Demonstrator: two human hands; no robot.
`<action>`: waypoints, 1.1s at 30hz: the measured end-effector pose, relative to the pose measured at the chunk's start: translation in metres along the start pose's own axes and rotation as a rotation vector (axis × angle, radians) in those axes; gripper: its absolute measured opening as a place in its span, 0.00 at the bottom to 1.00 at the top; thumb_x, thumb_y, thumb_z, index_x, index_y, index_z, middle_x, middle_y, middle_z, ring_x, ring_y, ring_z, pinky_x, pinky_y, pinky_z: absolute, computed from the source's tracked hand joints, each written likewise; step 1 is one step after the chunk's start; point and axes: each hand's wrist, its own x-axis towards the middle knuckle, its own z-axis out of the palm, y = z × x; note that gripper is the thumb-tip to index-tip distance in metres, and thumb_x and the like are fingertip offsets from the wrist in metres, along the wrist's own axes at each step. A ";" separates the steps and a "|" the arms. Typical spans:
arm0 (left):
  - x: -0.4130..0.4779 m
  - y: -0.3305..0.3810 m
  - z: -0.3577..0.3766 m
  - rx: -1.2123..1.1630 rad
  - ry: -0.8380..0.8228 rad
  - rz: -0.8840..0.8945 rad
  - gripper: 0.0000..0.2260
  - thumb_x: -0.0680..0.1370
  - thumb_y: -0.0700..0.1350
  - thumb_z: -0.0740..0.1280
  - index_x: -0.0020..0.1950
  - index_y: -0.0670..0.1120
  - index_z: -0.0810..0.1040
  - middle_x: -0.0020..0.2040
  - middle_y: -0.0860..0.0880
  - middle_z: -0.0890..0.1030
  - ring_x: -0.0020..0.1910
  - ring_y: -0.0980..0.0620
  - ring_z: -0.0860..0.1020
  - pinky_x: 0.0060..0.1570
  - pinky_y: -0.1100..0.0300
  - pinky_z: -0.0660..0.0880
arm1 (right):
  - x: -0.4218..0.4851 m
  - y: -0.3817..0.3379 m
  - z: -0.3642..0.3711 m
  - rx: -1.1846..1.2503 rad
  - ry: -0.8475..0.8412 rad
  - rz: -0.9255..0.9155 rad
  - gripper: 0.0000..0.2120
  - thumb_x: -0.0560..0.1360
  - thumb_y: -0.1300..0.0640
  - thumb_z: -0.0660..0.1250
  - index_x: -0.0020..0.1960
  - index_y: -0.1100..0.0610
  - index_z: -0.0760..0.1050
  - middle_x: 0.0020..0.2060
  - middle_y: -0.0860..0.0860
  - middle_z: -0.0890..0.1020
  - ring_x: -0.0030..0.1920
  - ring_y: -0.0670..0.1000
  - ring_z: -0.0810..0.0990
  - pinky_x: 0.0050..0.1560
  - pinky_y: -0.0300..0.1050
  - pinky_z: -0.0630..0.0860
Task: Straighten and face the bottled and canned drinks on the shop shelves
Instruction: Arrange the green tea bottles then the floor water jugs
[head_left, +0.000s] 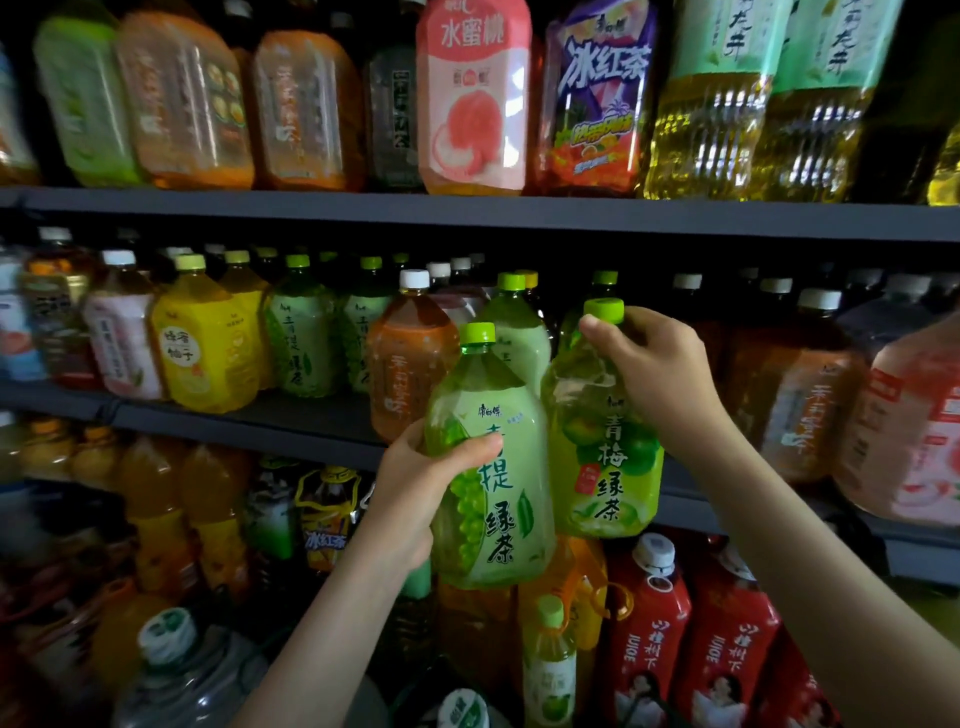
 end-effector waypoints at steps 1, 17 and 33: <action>-0.003 0.002 -0.007 0.003 0.016 0.003 0.31 0.53 0.47 0.79 0.55 0.47 0.79 0.48 0.46 0.85 0.50 0.44 0.82 0.57 0.43 0.75 | -0.001 -0.003 0.007 0.016 -0.019 0.003 0.09 0.75 0.48 0.67 0.41 0.52 0.79 0.32 0.51 0.81 0.30 0.45 0.75 0.31 0.42 0.70; -0.008 0.026 -0.061 -0.019 0.121 0.026 0.21 0.59 0.43 0.75 0.52 0.44 0.80 0.45 0.43 0.85 0.43 0.45 0.84 0.41 0.53 0.78 | 0.008 0.001 0.038 0.174 0.078 0.100 0.27 0.67 0.34 0.66 0.43 0.61 0.78 0.39 0.68 0.80 0.41 0.71 0.79 0.38 0.69 0.76; -0.005 0.014 -0.014 -0.083 0.044 -0.001 0.21 0.61 0.43 0.74 0.54 0.45 0.80 0.47 0.44 0.85 0.46 0.46 0.84 0.44 0.54 0.78 | 0.062 0.049 0.005 -0.045 0.112 0.153 0.16 0.76 0.49 0.67 0.43 0.63 0.76 0.32 0.54 0.77 0.31 0.51 0.73 0.35 0.44 0.68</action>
